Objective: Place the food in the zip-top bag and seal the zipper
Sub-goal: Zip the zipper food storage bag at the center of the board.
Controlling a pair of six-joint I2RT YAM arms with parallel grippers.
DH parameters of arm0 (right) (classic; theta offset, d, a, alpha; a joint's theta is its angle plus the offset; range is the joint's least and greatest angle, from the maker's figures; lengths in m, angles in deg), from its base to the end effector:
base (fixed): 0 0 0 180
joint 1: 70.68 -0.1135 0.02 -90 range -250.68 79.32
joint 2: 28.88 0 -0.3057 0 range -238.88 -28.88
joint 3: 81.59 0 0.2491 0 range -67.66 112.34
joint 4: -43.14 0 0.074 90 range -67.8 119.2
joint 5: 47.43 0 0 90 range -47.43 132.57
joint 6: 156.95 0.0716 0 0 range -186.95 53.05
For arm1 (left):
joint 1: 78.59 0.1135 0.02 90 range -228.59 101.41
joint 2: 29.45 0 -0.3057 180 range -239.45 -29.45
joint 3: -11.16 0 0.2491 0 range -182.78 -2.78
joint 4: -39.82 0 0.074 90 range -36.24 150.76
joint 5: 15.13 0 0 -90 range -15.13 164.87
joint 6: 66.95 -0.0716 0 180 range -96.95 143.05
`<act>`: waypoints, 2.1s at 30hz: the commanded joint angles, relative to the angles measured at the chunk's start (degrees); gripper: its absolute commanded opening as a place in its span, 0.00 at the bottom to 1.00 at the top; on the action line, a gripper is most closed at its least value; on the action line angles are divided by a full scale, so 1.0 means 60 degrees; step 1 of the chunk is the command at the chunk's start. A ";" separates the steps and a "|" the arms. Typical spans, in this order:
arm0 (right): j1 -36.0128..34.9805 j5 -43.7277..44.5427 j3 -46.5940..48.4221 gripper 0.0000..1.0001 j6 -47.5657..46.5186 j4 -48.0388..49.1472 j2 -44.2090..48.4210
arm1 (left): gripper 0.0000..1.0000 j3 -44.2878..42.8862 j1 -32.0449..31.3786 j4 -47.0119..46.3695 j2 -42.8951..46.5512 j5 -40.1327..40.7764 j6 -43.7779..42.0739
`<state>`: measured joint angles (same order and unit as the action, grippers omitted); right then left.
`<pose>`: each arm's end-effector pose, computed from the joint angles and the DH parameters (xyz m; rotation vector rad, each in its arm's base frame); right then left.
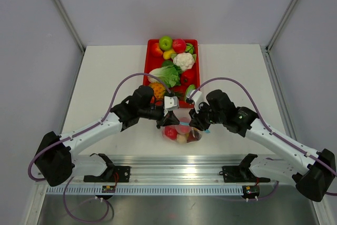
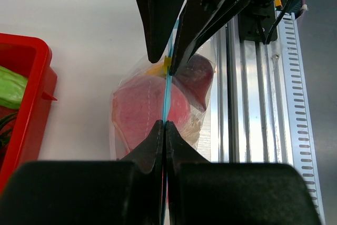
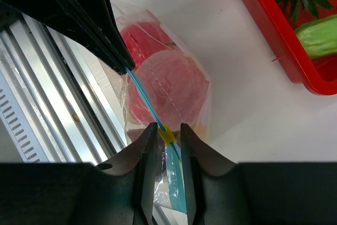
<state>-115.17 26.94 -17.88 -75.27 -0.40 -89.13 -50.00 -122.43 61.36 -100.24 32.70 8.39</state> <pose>0.1479 0.1724 0.3019 -1.1627 2.0089 0.6369 0.1641 -0.2243 0.2947 1.4181 1.6021 -1.0770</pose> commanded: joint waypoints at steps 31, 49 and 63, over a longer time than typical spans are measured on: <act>0.0091 -0.0030 -0.0050 0.01 0.0141 -0.0310 0.0578 | 0.00 0.0033 0.1240 -0.1002 0.0224 0.0774 0.0392; 0.0076 0.0057 0.0009 0.01 0.0156 -0.0471 0.0842 | 0.00 0.0224 0.2910 -0.0695 0.1103 0.1463 0.0304; 0.0076 0.1284 0.0155 0.00 0.0593 -0.0398 0.1033 | 0.00 -0.0083 0.2912 -0.0607 0.0958 0.0688 0.0830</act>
<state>-115.17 28.66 -18.32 -74.04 1.26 -84.45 -48.38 -106.62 60.52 -94.79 35.15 12.26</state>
